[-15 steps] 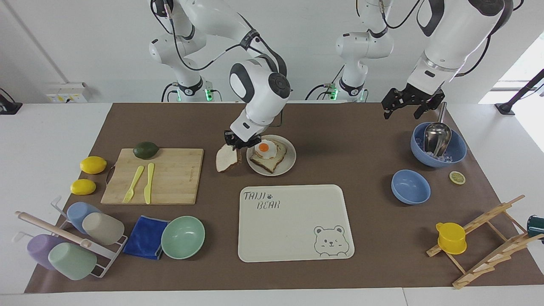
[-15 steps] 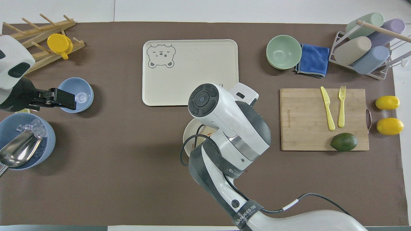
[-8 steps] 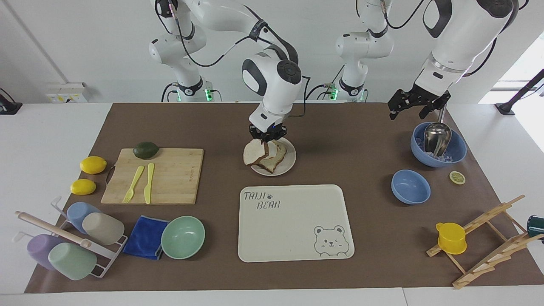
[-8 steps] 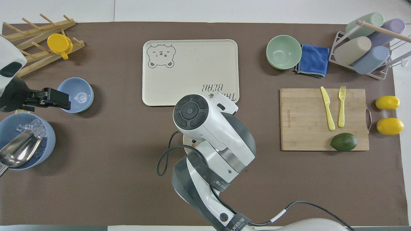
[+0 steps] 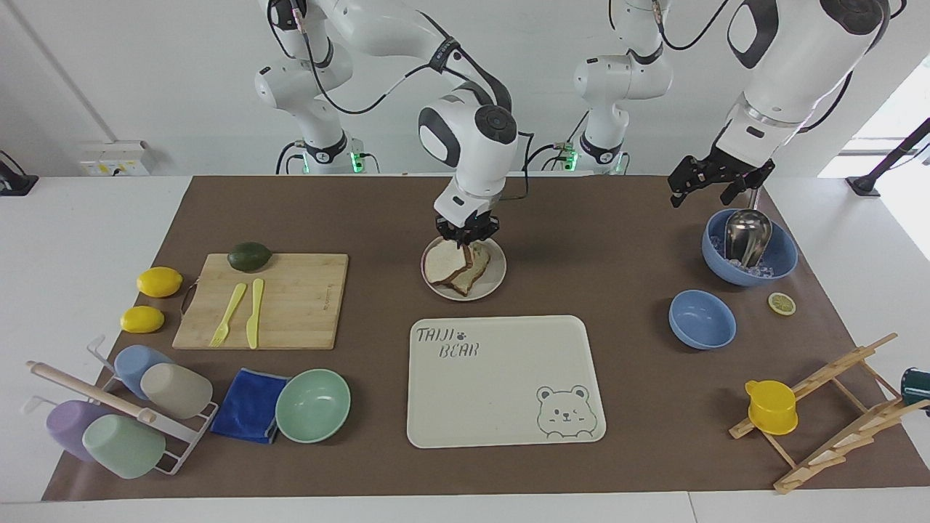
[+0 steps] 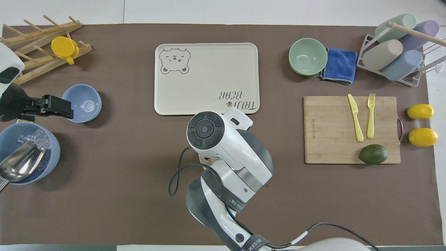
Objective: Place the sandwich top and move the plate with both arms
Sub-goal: 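Carry the bread slice with the right gripper and lower it onto the egg, then release the bread and withdraw the right gripper while the left gripper reaches the plate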
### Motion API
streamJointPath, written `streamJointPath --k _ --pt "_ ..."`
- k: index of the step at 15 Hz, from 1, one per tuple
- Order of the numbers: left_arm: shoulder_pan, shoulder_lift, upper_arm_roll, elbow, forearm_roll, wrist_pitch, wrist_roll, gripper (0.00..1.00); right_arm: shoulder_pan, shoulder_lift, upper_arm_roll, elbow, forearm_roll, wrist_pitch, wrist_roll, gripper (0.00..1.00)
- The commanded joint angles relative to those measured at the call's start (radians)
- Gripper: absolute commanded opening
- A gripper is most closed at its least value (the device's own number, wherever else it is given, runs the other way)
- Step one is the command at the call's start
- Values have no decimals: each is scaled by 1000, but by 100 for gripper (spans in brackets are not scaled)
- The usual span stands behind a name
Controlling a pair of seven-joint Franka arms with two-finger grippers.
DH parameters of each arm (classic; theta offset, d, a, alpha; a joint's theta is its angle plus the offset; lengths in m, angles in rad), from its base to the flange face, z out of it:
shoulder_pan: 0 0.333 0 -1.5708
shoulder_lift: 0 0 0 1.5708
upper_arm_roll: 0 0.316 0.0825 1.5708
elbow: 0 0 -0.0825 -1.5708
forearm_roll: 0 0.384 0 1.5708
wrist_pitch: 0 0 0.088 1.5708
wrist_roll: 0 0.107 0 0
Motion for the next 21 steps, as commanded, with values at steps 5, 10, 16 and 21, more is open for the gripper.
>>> streamJointPath --k 5,10,16,21 --pt "7 -63 -5 -113 11 92 13 100 -20 -27 3 -61 118 96 14 62" --pt "4 -64 -6 -126 9 110 9 100 -24 -18 3 -31 137 165 11 100" --pt "-7 -69 -11 -153 -21 133 9 100 -135 -76 1 40 215 90 -84 100" --pt "-114 -78 -12 -306 -144 297 0 100 -311 -211 -14 45 194 -135 -247 100"
